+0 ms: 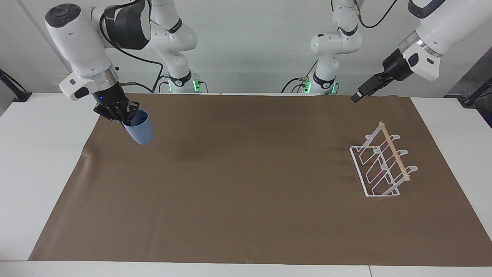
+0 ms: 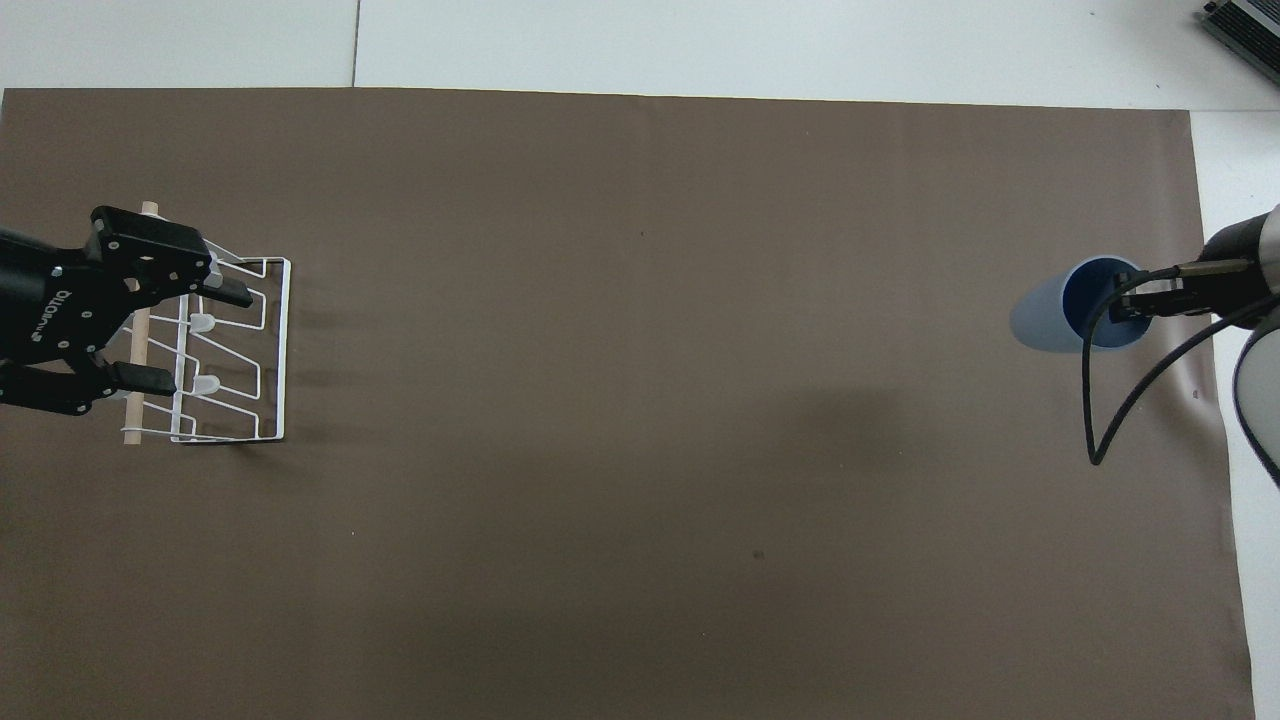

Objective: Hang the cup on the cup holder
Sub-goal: 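Lift the blue cup with the right gripper while the left gripper approaches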

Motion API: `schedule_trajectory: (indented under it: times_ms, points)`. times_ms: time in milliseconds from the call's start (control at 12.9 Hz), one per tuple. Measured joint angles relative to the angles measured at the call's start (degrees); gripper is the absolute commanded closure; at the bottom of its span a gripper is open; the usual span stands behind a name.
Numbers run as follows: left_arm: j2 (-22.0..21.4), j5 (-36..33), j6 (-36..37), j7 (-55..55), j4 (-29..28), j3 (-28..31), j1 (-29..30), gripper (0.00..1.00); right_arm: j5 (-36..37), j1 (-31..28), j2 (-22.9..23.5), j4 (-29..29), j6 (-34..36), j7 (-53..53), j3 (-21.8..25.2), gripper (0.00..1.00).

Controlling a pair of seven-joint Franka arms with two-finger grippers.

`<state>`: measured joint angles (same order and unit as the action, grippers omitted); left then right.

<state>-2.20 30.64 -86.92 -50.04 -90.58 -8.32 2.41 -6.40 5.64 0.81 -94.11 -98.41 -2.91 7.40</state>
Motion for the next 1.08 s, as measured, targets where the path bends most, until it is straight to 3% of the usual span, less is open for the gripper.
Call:
schedule_trajectory:
  times_ms: [232,463,772,1081]
  points:
    - [-0.03,-0.08,-6.95,-13.52,-0.89,-1.49,-3.76,0.0,-11.93,0.01,0.03,0.02,-0.61,-0.99,-0.52,1.0]
    - [-0.44,6.61,-12.2,-24.05,-3.58,-1.38,-3.91,0.0,-23.28,-0.01,0.04,-0.29,-3.76,-1.0,-2.04,1.0]
    - [-3.07,16.47,-17.73,-26.8,-10.27,-1.39,-4.09,0.0,-34.36,0.05,-0.81,-4.06,-11.15,-1.01,-8.14,1.0]
    - [-4.58,20.54,-21.51,-27.53,-12.16,-1.63,-7.1,0.0,-43.43,0.14,-3.51,-9.62,-17.11,-1.01,-13.81,1.0]
